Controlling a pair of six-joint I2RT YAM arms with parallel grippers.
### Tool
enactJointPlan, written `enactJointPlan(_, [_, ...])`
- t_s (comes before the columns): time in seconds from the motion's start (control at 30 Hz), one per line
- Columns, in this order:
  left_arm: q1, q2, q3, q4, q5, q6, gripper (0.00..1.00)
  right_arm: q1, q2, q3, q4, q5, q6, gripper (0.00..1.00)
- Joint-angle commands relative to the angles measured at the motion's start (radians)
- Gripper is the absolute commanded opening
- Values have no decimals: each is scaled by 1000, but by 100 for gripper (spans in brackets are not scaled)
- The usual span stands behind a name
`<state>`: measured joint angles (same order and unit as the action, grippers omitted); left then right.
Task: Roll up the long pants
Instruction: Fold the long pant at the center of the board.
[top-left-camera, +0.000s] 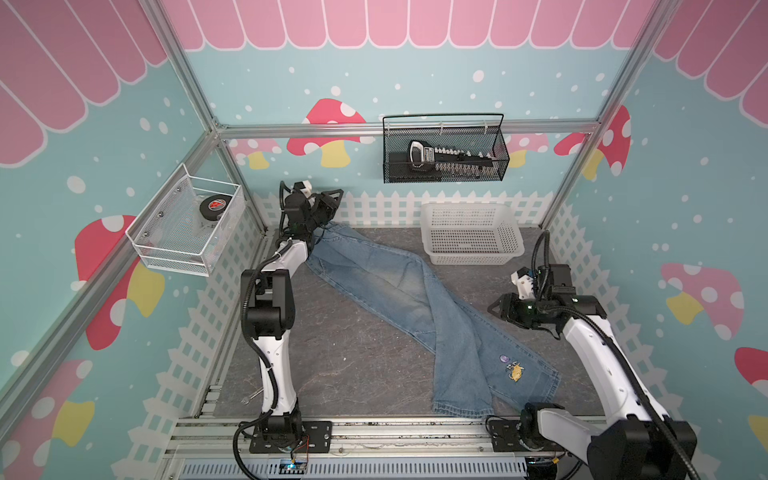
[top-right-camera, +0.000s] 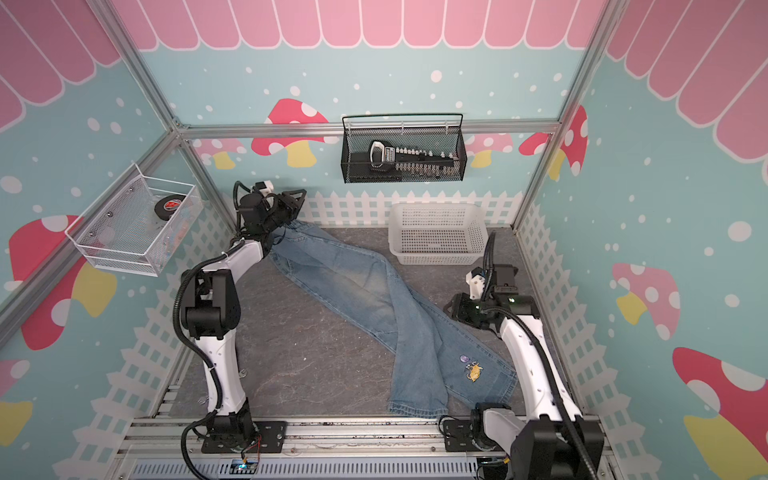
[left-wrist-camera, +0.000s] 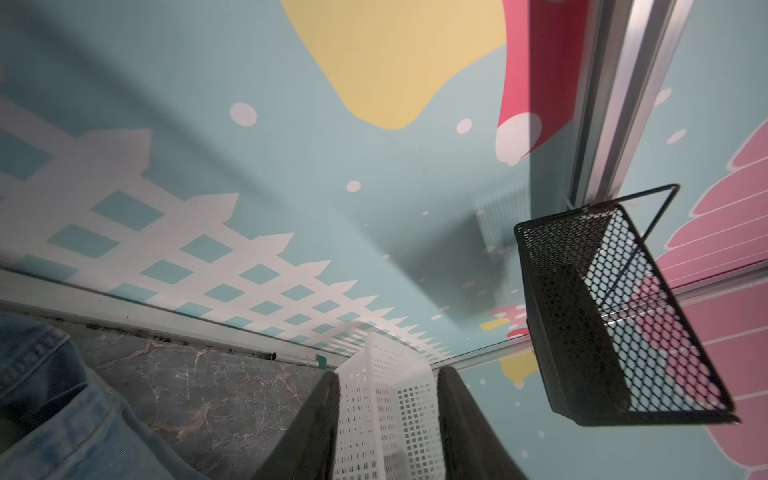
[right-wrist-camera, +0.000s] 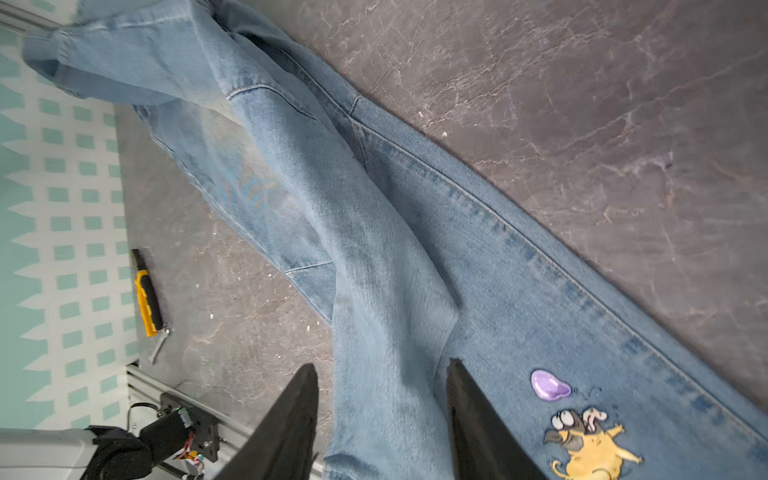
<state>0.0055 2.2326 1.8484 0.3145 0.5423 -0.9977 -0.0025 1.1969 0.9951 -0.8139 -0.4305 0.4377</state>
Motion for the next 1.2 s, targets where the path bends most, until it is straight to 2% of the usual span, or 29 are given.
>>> enactJointPlan(0.0, [-18,89,169,-331,-23,173,40,36,105,62,89,40,-33,50])
enactJointPlan(0.1, [-29,153,272,-460,-16,218,40,63,212,137,132,49,-36,52])
enactJointPlan(0.3, [-22,170,277,-668,-57,359,42,225,476,439,84,132,-117,59])
enactJointPlan(0.47, [2,126,163,-706,-90,404,41,329,723,695,19,245,-176,61])
enactJointPlan(0.6, [49,74,51,-668,-85,387,41,370,842,809,2,313,-188,62])
enactJointPlan(0.83, [99,-10,-94,-595,-70,367,41,426,979,965,-59,346,-207,63])
enactJointPlan(0.97, [115,-33,-134,-594,-67,370,41,468,970,975,-70,370,-217,63])
enactJointPlan(1.17, [129,-56,-193,-558,-59,354,41,488,976,977,-65,341,-221,64])
